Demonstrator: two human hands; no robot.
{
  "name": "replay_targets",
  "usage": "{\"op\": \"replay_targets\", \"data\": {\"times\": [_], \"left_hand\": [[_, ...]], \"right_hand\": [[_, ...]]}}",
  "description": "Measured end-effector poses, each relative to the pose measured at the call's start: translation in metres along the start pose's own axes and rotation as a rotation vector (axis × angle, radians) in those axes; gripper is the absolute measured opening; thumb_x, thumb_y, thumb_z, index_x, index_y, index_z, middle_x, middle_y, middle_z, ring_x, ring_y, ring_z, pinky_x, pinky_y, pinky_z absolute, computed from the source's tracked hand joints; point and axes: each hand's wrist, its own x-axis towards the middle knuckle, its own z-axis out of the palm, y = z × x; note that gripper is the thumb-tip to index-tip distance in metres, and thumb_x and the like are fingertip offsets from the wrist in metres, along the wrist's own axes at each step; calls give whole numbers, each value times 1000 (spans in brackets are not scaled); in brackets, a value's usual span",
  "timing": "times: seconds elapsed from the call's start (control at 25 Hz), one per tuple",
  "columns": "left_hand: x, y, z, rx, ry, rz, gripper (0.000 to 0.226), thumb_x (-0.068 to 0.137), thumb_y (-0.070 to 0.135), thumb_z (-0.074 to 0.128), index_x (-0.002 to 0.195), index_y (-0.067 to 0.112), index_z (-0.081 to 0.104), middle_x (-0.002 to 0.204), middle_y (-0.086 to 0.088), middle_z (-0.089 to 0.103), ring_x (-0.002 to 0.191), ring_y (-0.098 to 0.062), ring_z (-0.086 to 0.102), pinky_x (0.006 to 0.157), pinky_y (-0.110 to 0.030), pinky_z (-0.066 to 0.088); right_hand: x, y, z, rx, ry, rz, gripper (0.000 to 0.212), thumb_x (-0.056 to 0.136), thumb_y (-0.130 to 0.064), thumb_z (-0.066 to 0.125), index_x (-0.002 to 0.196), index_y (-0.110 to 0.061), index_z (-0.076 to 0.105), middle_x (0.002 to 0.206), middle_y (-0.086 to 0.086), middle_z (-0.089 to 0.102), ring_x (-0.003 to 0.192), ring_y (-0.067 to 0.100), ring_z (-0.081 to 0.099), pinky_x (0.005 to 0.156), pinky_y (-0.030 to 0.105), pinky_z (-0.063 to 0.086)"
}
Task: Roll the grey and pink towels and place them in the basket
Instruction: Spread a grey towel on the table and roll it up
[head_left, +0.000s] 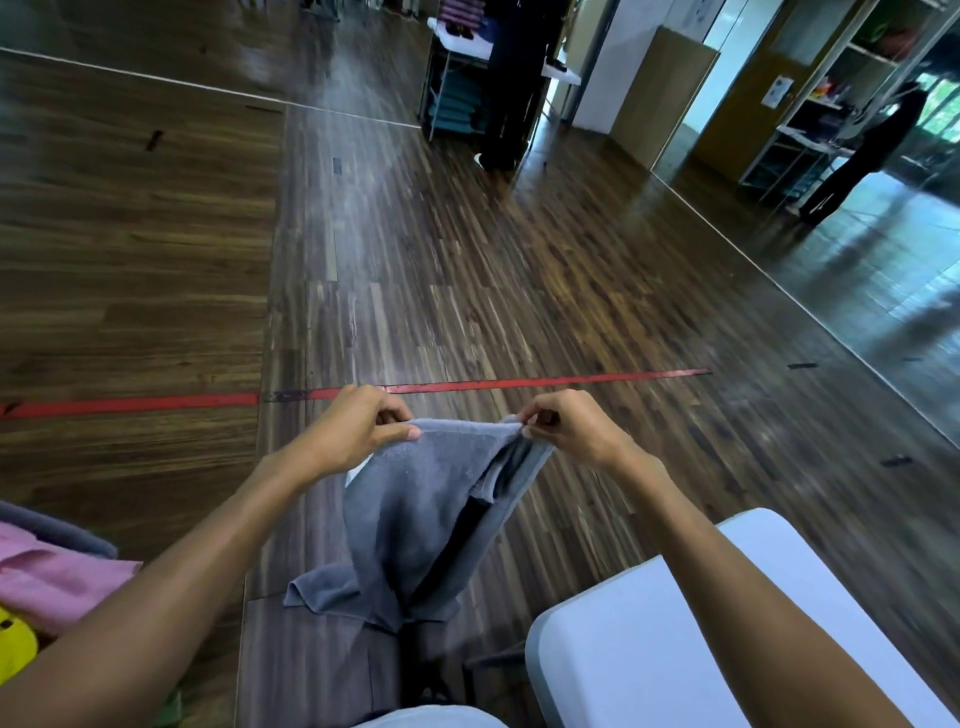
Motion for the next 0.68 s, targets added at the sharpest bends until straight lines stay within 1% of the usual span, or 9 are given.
{"op": "replay_targets", "data": {"times": [0.12, 0.2, 0.28, 0.36, 0.4, 0.48, 0.52, 0.6, 0.68], "left_hand": [[0, -5, 20, 11, -7, -24, 13, 80, 26, 77, 71, 18, 73, 56, 7, 62, 54, 1, 54, 55, -12, 38], [0, -6, 42, 41, -48, -64, 20, 81, 28, 76, 64, 18, 69, 51, 6, 55, 51, -4, 48, 55, -20, 39], [-3, -4, 68, 53, -66, -99, 38, 84, 26, 73, 52, 19, 53, 46, 3, 36, 50, -12, 35, 54, -29, 34], [-7, 0, 96, 38, -76, -124, 41, 86, 21, 69, 52, 14, 47, 51, -2, 30, 53, -16, 27, 55, -29, 31], [-11, 3, 108, 30, -77, -142, 35, 86, 19, 67, 55, 14, 53, 52, -5, 37, 53, -14, 30, 57, -28, 33], [-16, 14, 132, 31, -95, -176, 17, 87, 21, 67, 71, 16, 71, 59, -3, 59, 57, -11, 51, 61, -25, 38], [-19, 21, 143, 19, -100, -192, 14, 87, 22, 67, 77, 17, 74, 64, 0, 64, 64, -12, 59, 62, -25, 40], [-23, 33, 162, -14, -94, -221, 14, 88, 23, 66, 78, 19, 74, 67, 2, 66, 70, -15, 62, 62, -25, 40], [-27, 41, 180, -15, -55, -255, 14, 89, 24, 64, 80, 20, 74, 71, 0, 69, 73, -18, 63, 64, -26, 42]], "right_hand": [[-13, 24, 13, -247, -112, 152, 9, 88, -15, 62, 96, -17, 65, 97, 11, 68, 93, 31, 62, 80, 39, 49], [-26, 40, 24, -425, -151, 306, 10, 92, -16, 56, 98, -10, 62, 110, 17, 64, 103, 37, 61, 76, 37, 47], [-40, 57, 34, -449, -163, 434, 15, 89, -10, 51, 98, -4, 62, 109, 18, 64, 99, 36, 62, 68, 33, 39], [-53, 73, 37, -355, -126, 525, 18, 86, -10, 49, 96, -5, 63, 104, 17, 64, 94, 36, 63, 67, 32, 38], [-60, 81, 37, -289, -90, 557, 19, 85, -12, 49, 95, -6, 64, 101, 17, 65, 91, 36, 63, 67, 32, 40], [-76, 94, 31, -173, -20, 603, 16, 86, -14, 55, 89, -4, 68, 91, 16, 69, 85, 33, 63, 67, 31, 41], [-85, 101, 27, -130, 17, 604, 13, 86, -11, 59, 85, -4, 69, 83, 14, 69, 80, 29, 63, 66, 28, 39], [-104, 117, 16, -75, 86, 604, 11, 85, -5, 61, 82, -4, 71, 75, 9, 68, 75, 23, 60, 65, 25, 36], [-119, 141, 6, -70, 112, 590, 15, 83, -1, 60, 91, -1, 73, 86, 12, 72, 83, 25, 64, 68, 27, 40]]}}
